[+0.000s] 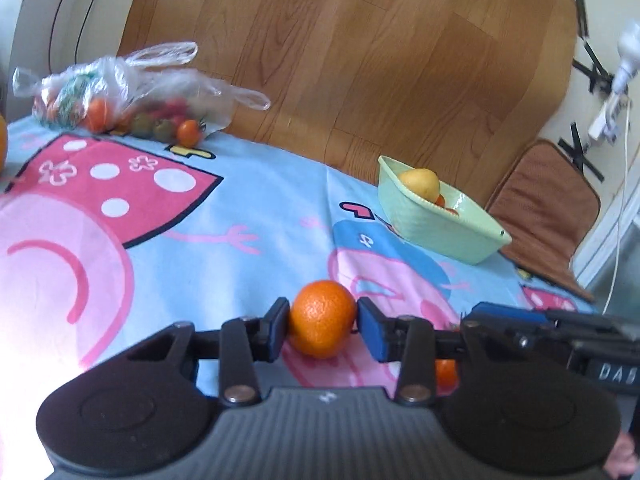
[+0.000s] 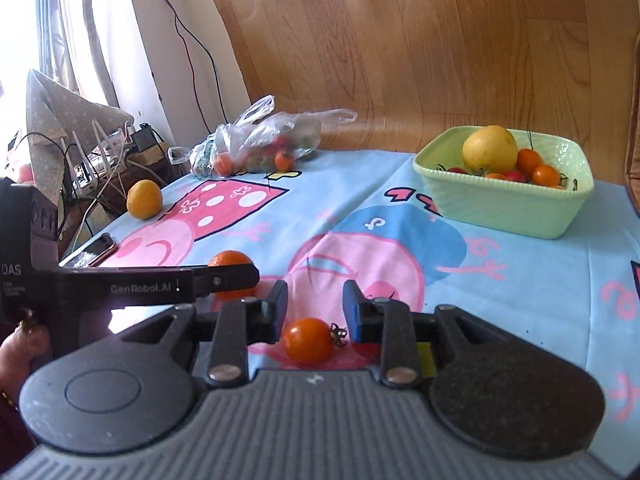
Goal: Organize fruits
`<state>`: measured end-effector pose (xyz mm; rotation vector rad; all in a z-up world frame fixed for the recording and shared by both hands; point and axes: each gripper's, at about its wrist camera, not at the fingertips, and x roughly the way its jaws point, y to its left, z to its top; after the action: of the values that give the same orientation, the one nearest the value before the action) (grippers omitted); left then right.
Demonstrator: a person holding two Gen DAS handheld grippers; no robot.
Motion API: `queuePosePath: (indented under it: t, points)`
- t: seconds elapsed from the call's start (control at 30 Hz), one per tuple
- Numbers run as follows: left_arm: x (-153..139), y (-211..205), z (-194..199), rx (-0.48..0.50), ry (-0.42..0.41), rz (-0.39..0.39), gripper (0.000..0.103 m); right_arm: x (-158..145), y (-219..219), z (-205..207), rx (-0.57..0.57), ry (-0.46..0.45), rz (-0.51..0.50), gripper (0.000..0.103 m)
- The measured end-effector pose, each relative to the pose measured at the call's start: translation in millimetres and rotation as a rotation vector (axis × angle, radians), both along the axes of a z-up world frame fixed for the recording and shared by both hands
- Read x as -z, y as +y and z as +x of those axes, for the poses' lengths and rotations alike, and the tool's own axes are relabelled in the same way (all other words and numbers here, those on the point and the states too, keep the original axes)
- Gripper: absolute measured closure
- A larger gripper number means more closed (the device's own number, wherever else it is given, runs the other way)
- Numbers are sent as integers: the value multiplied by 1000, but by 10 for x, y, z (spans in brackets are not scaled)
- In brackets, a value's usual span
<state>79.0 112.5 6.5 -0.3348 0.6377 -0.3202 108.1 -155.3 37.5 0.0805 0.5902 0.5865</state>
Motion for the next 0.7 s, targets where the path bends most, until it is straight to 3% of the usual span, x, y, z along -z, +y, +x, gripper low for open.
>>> queuePosePath:
  t: [0.1,0.33,0.53,0.63,0.7]
  points:
    - [-120,-98,159,34,0,-17,67,-38,-110,24,26,-20,15,69]
    - [-575,-1019,978,192,-106,83,66,-54,-579,163,163,-29,94,69]
    - [-450,-1666,1555,202,-57,224,64,8,-836,207,214,-15,114,69]
    - [-359,-1731,1608,183,-22,271,52,31,-898,203,214,-10,124,69]
    - [-399,-1699,1492,171,-45,279,45,43,-893,190,208,-9,122,69]
